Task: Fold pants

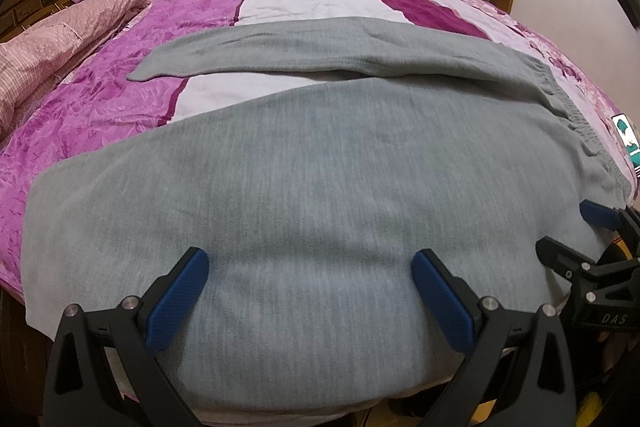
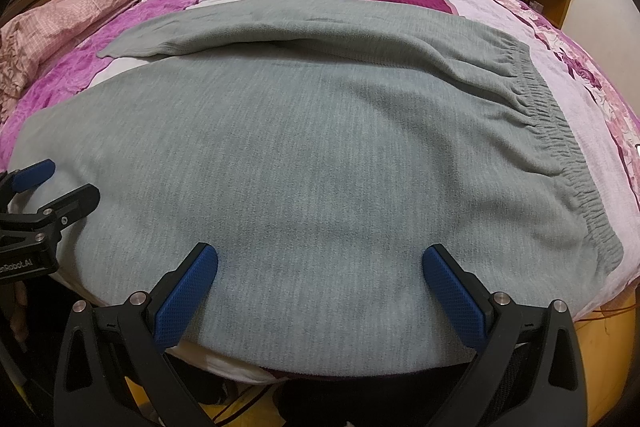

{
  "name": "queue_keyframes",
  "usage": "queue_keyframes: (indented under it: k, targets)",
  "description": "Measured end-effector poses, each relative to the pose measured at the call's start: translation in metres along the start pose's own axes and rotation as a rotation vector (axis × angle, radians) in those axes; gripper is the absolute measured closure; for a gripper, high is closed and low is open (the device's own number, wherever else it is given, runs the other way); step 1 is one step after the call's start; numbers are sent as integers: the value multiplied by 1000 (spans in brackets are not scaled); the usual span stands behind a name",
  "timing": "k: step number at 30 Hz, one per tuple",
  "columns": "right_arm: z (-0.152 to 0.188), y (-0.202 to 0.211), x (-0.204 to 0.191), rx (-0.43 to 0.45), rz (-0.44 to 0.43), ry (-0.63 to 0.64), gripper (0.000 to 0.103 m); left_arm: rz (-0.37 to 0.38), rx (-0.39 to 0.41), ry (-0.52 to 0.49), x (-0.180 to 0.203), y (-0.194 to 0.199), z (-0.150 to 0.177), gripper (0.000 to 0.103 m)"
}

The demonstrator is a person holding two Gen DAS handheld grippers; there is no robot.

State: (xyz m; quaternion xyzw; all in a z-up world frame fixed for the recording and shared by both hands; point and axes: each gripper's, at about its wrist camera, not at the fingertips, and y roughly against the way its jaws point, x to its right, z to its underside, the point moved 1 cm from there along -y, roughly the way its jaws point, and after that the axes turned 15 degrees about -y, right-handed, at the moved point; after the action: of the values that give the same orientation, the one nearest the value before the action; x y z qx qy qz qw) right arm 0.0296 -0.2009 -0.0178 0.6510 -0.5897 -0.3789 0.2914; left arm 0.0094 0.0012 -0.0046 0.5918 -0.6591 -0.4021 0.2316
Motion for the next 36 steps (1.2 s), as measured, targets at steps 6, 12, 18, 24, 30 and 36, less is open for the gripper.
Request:
queue_keyframes:
  k: [6,12,18,24,30,36]
  targets:
    - [-8,4,2,-30,-17,-8,4,24,-47,-26,-2,8,-8,1]
    - [-18,18,5,-42,-59,-22,4,46,-58,-17,-8,18,-22,1]
    - [-47,41,18,11,-69,-54,4,22,-30,-34,-14,31,-48,1]
    - [-83,58,30,67,-62,-64,4,-9,-5,-58,-27,38,-80,1]
    - [-117,62,46,100,-27,-71,4,-72,4,-79,-52,39,-116,1]
    - [-153,56,60,109,-4,-75,4,-98,9,-98,-80,31,-153,1]
